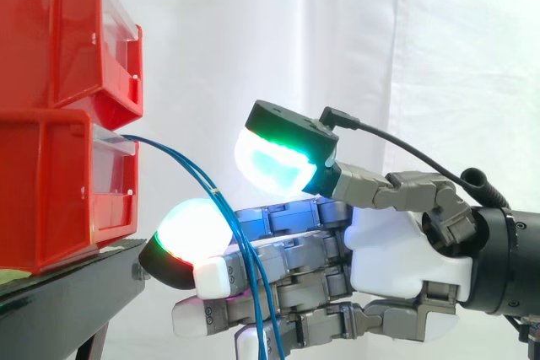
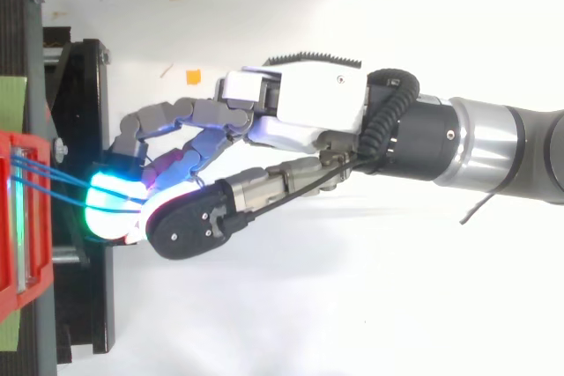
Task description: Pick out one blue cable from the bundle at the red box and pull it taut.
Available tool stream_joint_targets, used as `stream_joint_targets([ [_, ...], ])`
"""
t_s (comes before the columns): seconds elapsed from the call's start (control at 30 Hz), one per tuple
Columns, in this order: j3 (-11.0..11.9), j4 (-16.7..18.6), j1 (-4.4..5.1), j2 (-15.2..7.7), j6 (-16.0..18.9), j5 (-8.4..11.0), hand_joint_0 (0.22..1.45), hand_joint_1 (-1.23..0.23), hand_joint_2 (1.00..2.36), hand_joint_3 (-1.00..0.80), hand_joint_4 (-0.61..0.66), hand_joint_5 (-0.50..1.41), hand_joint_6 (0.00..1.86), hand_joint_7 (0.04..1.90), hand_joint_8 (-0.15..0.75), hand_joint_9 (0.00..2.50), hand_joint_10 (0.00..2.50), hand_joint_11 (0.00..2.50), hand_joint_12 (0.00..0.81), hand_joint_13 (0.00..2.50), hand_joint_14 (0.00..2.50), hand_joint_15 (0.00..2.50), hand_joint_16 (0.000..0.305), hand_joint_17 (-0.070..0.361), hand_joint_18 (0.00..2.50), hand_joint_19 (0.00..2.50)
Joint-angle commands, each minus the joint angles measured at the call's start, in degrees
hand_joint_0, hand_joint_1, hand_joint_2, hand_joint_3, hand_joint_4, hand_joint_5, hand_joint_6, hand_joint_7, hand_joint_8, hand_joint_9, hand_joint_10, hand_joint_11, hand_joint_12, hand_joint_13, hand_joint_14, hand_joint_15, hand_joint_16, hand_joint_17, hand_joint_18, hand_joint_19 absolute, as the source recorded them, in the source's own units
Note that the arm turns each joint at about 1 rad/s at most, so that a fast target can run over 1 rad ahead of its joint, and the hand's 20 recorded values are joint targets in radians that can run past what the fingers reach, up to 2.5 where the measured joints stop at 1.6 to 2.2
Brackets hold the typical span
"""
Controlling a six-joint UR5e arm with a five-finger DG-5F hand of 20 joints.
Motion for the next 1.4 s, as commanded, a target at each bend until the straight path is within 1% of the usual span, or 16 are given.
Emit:
stream_joint_targets([
  [0.0, -0.01, 0.17, -0.09, -0.01, -0.1, -0.09, 0.63, -0.46, 1.01, -0.36, 0.19, -0.05, 0.5, 1.14, 0.312, 0.94, 0.01, 0.26, 0.376, 0.7, 0.01, 0.29, 0.053, 0.119, 0.69, 0.63],
  [0.13, 0.08, 0.35, -0.36, -0.01, -0.19, -0.62, 0.63, -0.48, 1.01, -0.28, 0.21, -0.04, 0.5, 1.13, 0.323, 0.98, 0.01, 0.26, 0.388, 0.73, 0.01, 0.3, 0.054, 0.122, 0.72, 0.62],
  [0.2, -0.01, 0.53, -0.53, -0.01, -0.28, -0.88, 0.64, -0.5, 1.01, -0.25, 0.19, -0.03, 0.5, 1.14, 0.333, 1.0, 0.01, 0.25, 0.404, 0.76, 0.01, 0.29, 0.057, 0.129, 0.74, 0.6],
  [0.27, 0.08, 0.61, -0.62, -0.01, -0.36, -0.88, 0.65, -0.53, 1.01, -0.22, 0.18, -0.02, 0.5, 1.18, 0.343, 1.02, 0.01, 0.25, 0.414, 0.78, 0.01, 0.29, 0.06, 0.134, 0.77, 0.6],
  [0.33, 0.08, 0.61, -0.8, -0.01, -0.45, -0.88, 0.65, -0.54, 1.01, -0.2, 0.14, -0.02, 0.5, 1.31, 0.352, 1.03, 0.01, 0.27, 0.422, 0.79, 0.01, 0.29, 0.061, 0.137, 0.79, 0.59],
  [0.37, -0.01, 0.7, -0.8, -0.01, -0.45, -0.88, 0.65, -0.54, 1.01, -0.2, 0.14, -0.02, 0.5, 1.32, 0.354, 1.03, 0.01, 0.28, 0.423, 0.79, 0.01, 0.28, 0.061, 0.137, 0.79, 0.59],
  [0.43, 0.08, 1.05, -0.97, -0.01, -0.54, -1.32, 0.65, -0.55, 1.01, -0.2, 0.16, -0.04, 0.58, 1.22, 0.357, 1.05, 0.01, 0.29, 0.423, 0.79, 0.01, 0.29, 0.061, 0.137, 0.82, 0.58],
  [0.47, -0.01, 1.05, -1.06, -0.01, -0.63, -1.32, 0.65, -0.55, 1.01, -0.2, 0.15, -0.04, 0.58, 1.2, 0.358, 1.05, 0.01, 0.29, 0.423, 0.79, 0.01, 0.29, 0.061, 0.138, 0.82, 0.58],
  [0.53, 0.08, 1.14, -1.06, -0.01, -0.8, -1.5, 0.64, -0.55, 1.01, -0.2, 0.17, -0.06, 0.67, 1.05, 0.359, 1.05, 0.01, 0.3, 0.427, 0.8, 0.01, 0.29, 0.062, 0.139, 0.82, 0.57],
  [0.77, -0.01, 1.14, -1.06, 0.08, -1.15, -1.5, 0.63, -0.56, 1.01, -0.18, 0.19, -0.07, 0.74, 0.96, 0.371, 1.07, 0.01, 0.32, 0.433, 0.8, 0.01, 0.29, 0.063, 0.141, 0.84, 0.58],
  [0.9, 0.08, 1.14, -1.15, 0.08, -1.24, -1.58, 0.62, -0.59, 1.01, -0.12, 0.19, -0.08, 0.83, 0.88, 0.388, 1.09, 0.01, 0.33, 0.449, 0.83, 0.01, 0.28, 0.067, 0.15, 0.88, 0.55],
  [1.07, 0.08, 1.23, -1.15, -0.01, -1.42, -1.58, 0.62, -0.62, 1.01, -0.07, 0.18, -0.09, 0.86, 0.87, 0.396, 1.12, 0.01, 0.39, 0.459, 0.84, 0.01, 0.3, 0.068, 0.154, 0.91, 0.54],
  [1.13, 0.08, 1.23, -1.15, -0.01, -1.42, -1.76, 0.62, -0.65, 1.01, -0.07, 0.19, -0.09, 0.87, 0.85, 0.392, 1.13, 0.01, 0.43, 0.454, 0.85, 0.01, 0.3, 0.068, 0.153, 0.91, 0.55],
  [1.27, 0.08, 1.23, -1.15, -0.01, -1.42, -2.38, 0.62, -0.67, 1.01, -0.07, 0.2, -0.09, 0.88, 0.84, 0.394, 1.15, 0.01, 0.43, 0.459, 0.86, 0.01, 0.31, 0.068, 0.154, 0.92, 0.55],
  [1.37, 0.52, 0.97, -1.15, -0.01, -1.33, -2.64, 0.62, -0.67, 1.0, -0.09, 0.2, -0.09, 0.88, 0.83, 0.394, 1.15, 0.01, 0.45, 0.457, 0.86, 0.01, 0.3, 0.068, 0.154, 0.92, 0.56],
])
